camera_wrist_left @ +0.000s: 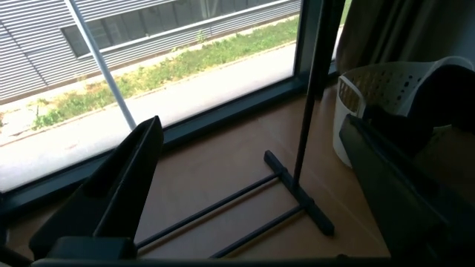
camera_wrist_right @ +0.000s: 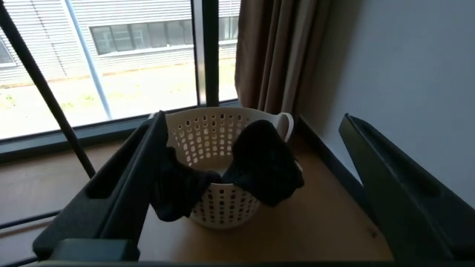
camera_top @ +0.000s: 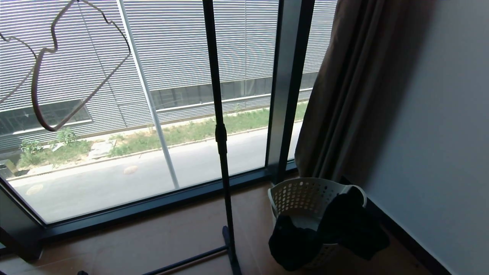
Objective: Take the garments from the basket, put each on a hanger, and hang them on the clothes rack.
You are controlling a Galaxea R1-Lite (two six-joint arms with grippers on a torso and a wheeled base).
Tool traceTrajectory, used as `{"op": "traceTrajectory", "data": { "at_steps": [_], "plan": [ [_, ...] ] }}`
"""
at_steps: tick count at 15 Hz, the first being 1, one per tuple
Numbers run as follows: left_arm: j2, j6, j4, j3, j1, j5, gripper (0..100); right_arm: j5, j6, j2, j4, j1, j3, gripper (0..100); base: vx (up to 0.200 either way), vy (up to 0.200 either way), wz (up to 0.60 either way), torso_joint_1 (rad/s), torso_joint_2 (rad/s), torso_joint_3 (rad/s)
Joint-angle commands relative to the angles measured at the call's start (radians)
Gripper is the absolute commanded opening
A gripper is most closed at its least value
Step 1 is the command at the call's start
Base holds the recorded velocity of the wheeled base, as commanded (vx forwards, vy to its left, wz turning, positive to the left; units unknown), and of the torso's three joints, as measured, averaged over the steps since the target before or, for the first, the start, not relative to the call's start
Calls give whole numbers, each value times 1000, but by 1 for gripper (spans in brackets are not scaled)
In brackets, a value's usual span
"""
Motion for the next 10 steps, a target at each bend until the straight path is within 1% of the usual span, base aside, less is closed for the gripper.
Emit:
{"op": "traceTrajectory", "data": {
  "at_steps": [1, 8, 10],
  "plan": [
    [1, 0, 0, 0, 0, 0, 100, 0, 1, 0, 0, 0, 0, 100, 0, -200, 0, -2, 7, -2],
    [1, 0, 0, 0, 0, 0, 100, 0, 1, 0, 0, 0, 0, 100, 0, -200, 0, 2, 2, 2],
    [1, 0, 0, 0, 0, 0, 100, 0, 1, 0, 0, 0, 0, 100, 0, 0, 0, 0, 0, 0]
  ]
}}
